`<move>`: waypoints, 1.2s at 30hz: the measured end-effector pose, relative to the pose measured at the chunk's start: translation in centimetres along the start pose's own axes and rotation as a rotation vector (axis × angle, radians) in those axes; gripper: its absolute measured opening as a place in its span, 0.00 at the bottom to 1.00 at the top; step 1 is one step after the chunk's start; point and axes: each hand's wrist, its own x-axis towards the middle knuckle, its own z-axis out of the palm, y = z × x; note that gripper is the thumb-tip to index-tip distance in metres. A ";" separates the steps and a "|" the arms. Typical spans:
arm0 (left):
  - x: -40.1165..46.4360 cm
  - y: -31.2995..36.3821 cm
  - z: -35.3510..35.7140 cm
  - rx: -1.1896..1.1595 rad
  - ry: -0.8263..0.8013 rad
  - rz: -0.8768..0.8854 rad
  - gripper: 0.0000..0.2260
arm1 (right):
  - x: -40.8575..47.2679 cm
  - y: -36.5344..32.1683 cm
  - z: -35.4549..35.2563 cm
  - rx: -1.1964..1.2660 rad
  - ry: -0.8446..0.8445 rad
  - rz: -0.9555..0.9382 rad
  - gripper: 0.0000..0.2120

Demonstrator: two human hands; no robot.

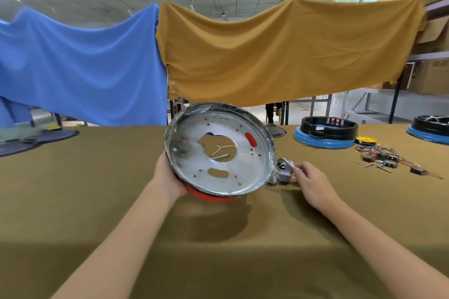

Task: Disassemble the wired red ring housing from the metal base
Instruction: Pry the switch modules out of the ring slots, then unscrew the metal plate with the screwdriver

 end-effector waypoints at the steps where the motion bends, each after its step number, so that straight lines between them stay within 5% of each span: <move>1: -0.1 -0.3 -0.4 0.017 0.024 -0.015 0.21 | 0.0 0.1 0.0 0.002 0.007 0.005 0.09; 12: -0.7 0.0 -2.6 0.307 0.340 -0.023 0.15 | -0.4 -0.6 0.3 -0.077 -0.042 -0.035 0.06; 17: -0.8 0.8 -4.7 0.592 0.349 -0.193 0.31 | -0.1 -0.7 0.3 -0.156 0.157 0.037 0.07; 21: -0.7 1.5 -5.3 0.936 0.317 -0.232 0.41 | 0.4 0.1 -0.5 -0.152 0.262 0.270 0.13; 25: -1.0 1.9 -5.8 1.126 0.299 -0.077 0.29 | 0.5 -0.1 -0.6 -0.285 0.208 0.420 0.19; 28: -1.6 2.1 -6.5 1.013 0.182 -0.100 0.18 | 0.4 -0.6 -0.5 -0.412 0.228 0.297 0.17; 32: -1.1 2.2 -7.0 1.043 0.115 -0.105 0.24 | 0.4 -2.7 0.2 -0.127 0.197 -0.079 0.17; 36: -0.1 3.1 -7.4 1.047 0.052 -0.181 0.32 | 1.9 -6.4 2.3 -0.002 -0.060 -0.145 0.24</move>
